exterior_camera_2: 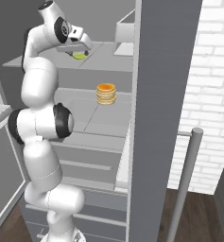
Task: Grab a lemon wedge from the fridge and one ice cube from the ice bowl, and put them in the glass of lemonade.
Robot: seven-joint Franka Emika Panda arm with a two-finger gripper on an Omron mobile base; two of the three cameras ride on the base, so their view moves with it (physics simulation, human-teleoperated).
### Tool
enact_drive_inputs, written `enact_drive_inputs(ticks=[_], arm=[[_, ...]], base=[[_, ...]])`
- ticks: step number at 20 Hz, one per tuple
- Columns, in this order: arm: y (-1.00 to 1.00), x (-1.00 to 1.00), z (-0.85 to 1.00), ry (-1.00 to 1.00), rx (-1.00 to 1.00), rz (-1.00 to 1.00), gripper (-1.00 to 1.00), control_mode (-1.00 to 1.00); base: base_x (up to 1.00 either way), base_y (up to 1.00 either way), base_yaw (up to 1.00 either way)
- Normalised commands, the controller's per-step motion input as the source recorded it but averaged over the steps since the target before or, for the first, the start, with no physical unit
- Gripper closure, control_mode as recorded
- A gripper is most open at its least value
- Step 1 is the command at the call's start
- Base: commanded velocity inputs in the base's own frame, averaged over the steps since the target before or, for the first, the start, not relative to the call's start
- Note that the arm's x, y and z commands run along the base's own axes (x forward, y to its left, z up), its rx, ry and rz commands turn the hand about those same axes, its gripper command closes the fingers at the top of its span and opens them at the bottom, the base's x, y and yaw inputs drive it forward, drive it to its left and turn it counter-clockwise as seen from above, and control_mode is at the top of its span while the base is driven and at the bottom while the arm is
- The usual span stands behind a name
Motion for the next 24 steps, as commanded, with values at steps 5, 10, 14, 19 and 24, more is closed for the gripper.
enact_drive_inputs(ticks=[5,10,14,19,24], arm=[[-0.02,-0.02,0.00,0.00,0.01,0.00,-1.00,-1.00],[-0.01,-0.07,-0.12,0.00,0.02,-0.02,-1.00,-1.00],[0.00,0.00,-0.40,0.00,0.03,-0.02,-1.00,-1.00],[0.00,0.00,-0.41,0.00,0.03,-0.01,-1.00,-1.00],[0.00,0.00,-0.12,0.00,0.00,-0.01,-1.00,-1.00]], base=[[0.00,0.00,0.00],[0.00,0.00,0.00],[0.00,0.00,0.00],[0.00,0.00,0.00],[0.00,0.00,0.00]])
